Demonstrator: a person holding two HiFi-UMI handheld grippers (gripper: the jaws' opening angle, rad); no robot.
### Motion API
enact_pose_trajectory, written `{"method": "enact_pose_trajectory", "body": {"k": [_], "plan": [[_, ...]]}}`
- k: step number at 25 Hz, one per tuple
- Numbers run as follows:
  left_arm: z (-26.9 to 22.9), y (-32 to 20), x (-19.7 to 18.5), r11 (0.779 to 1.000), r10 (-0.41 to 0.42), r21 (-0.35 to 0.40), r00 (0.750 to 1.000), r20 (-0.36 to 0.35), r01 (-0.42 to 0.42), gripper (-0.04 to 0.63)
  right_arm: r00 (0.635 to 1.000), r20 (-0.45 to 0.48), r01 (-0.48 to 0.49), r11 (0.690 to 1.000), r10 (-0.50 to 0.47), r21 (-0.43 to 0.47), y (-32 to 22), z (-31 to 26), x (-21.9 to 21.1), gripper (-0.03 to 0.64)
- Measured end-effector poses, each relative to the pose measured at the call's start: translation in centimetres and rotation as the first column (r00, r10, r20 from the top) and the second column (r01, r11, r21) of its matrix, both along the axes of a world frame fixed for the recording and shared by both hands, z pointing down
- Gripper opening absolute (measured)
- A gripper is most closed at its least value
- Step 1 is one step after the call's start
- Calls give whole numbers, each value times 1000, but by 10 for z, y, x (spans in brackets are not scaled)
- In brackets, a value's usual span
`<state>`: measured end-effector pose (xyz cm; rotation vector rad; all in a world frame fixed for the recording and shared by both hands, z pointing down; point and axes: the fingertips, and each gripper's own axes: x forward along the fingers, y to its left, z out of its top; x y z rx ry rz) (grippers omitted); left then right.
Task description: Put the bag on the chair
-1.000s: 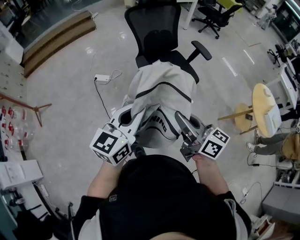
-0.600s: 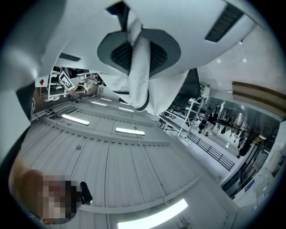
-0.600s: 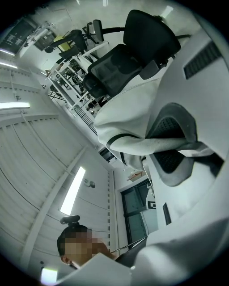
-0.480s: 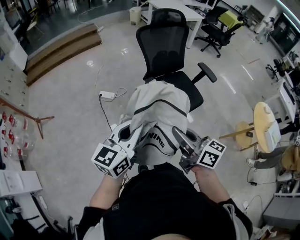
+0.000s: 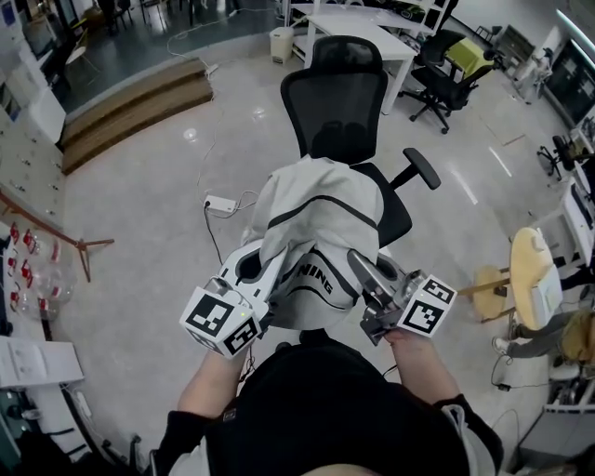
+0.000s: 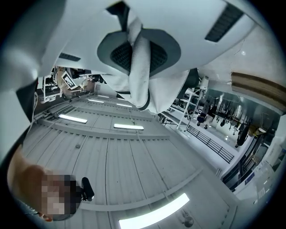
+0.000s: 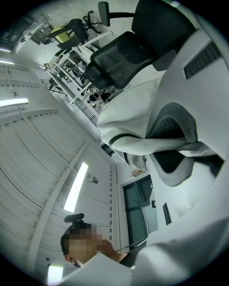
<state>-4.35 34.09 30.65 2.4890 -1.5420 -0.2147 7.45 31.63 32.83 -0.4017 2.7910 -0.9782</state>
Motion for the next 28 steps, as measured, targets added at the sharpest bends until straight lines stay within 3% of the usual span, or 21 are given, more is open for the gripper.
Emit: {"method": "enact_pose_trajectory", "body": {"k": [13,18,28], "plan": [[-48,-136,33,997,12,78,999,44,-15,26,998,63,-29,994,23,104,-135,-47,32,32],[-46,-182,57,998,22,61,999,46,-25,26,997,68,-50,993,43,109,-181,-46,57,32],[-38,-243,97,992,120,20,992,36,-121,26,986,78,-152,984,145,93,-236,-41,96,32]]}}
